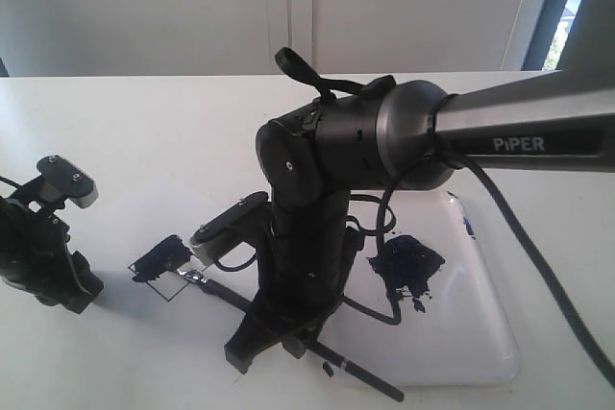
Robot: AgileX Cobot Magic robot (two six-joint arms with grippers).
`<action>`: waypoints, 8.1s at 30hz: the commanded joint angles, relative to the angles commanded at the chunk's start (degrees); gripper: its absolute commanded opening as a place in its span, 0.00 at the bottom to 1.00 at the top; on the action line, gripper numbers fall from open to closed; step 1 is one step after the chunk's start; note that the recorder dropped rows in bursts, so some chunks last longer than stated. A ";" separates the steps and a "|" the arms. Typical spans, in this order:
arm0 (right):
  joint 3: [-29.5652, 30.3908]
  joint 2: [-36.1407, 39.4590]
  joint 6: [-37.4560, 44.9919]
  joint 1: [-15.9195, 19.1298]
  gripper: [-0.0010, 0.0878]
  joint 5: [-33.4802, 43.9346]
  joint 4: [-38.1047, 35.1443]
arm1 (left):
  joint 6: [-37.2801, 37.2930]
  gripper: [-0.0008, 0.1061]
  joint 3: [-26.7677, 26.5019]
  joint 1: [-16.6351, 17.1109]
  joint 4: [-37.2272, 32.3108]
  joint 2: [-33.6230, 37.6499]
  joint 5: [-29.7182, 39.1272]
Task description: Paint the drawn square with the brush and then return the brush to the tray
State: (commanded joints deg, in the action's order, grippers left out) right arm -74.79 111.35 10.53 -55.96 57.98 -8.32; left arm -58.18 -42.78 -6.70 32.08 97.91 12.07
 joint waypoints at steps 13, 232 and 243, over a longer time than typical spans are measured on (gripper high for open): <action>0.00 0.00 1.49 0.00 0.01 0.40 -1.19 | 1.34 0.47 0.00 0.00 0.00 -6.72 2.63; 0.00 -2.93 -3.82 -1.68 0.01 6.14 2.31 | 10.67 0.47 2.10 -12.42 -14.14 -3.21 -0.74; 0.00 -3.58 -4.70 -1.68 0.01 7.41 3.92 | 11.76 0.47 2.10 -12.42 -14.14 -4.36 -0.49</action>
State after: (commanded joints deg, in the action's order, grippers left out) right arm -74.79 107.77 5.82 -57.64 65.39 -4.40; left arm -46.41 -40.68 -19.12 17.94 93.55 11.58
